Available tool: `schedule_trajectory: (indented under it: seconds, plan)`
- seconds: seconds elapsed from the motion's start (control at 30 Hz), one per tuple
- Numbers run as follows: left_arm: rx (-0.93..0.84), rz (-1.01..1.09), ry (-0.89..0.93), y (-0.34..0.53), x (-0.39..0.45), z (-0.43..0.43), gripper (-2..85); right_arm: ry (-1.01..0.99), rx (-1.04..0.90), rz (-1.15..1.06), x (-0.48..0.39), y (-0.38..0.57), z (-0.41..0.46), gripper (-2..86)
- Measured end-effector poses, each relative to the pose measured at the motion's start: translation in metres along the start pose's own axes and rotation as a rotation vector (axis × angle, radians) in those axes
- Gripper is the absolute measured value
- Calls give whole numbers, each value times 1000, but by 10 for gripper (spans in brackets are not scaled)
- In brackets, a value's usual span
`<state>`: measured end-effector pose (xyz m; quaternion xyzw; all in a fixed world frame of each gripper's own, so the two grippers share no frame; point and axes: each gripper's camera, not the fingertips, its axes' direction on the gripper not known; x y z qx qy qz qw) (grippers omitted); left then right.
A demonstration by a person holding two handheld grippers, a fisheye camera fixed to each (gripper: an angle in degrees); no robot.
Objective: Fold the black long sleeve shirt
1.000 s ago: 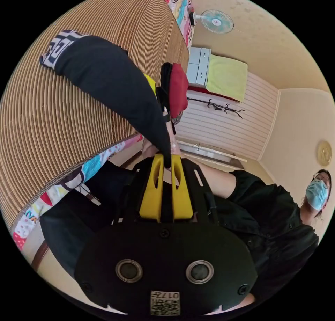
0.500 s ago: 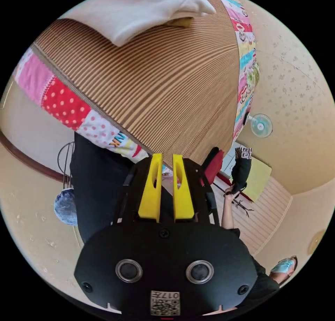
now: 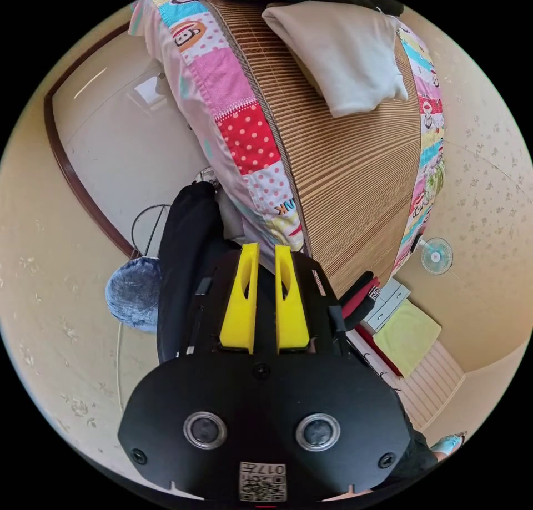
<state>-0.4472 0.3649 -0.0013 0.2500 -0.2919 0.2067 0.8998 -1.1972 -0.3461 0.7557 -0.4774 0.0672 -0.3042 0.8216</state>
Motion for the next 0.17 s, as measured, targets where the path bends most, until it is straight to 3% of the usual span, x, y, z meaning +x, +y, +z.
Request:
schedule_trajectory:
  seconds: [0.17]
  plan:
    - [16, 65, -154, 7, -29, -21, 55, -95, -7, 245, 102, 95, 52, 6]
